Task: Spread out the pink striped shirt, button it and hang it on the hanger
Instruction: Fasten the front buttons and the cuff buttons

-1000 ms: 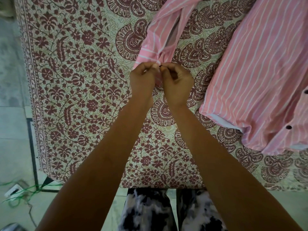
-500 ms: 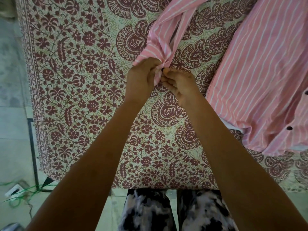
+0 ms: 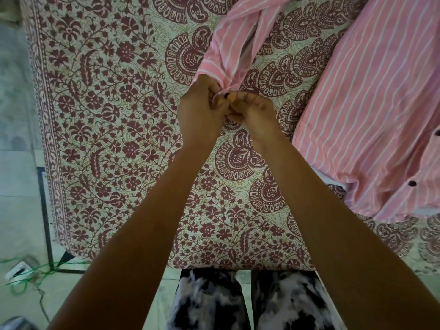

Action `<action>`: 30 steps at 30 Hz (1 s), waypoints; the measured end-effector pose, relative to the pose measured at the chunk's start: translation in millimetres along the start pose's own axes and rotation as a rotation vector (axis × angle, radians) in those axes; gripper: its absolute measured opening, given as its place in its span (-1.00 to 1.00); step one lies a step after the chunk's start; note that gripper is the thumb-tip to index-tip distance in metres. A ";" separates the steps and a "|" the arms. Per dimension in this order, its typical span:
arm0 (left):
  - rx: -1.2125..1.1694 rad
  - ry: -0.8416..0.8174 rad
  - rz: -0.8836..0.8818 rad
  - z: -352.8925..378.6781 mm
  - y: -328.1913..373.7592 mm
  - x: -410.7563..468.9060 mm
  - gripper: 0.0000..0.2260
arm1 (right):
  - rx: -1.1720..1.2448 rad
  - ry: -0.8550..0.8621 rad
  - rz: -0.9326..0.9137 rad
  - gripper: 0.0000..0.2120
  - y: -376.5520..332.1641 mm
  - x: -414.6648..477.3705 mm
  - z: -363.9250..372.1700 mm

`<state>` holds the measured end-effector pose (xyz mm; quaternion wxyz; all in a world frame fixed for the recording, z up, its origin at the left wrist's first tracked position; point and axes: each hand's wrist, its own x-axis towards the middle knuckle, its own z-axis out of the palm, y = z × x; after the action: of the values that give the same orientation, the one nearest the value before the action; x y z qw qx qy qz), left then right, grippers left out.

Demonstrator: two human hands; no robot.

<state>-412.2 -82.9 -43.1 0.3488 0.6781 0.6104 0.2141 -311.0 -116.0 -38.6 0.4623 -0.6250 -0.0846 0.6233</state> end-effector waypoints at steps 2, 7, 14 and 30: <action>-0.002 0.011 0.022 -1.9 -2.1 1.5 -0.81 | -0.001 -0.003 -0.004 -0.77 -1.8 0.2 4.4; 0.100 -0.134 0.241 -18.0 -7.4 2.4 -0.79 | 0.225 0.049 0.104 -0.81 -3.2 -4.1 4.1; 0.025 -0.214 0.264 -40.0 -9.5 8.6 -0.76 | 0.148 0.074 0.108 -0.82 8.6 -9.4 -4.4; -0.500 -0.352 -0.495 -54.1 -8.6 22.4 -0.91 | 0.392 0.169 0.176 -0.61 11.0 -13.6 11.7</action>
<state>-453.1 -49.4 -16.5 0.6437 0.4309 0.6154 0.1461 -329.0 -125.8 -34.2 0.5243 -0.5780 0.1319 0.6112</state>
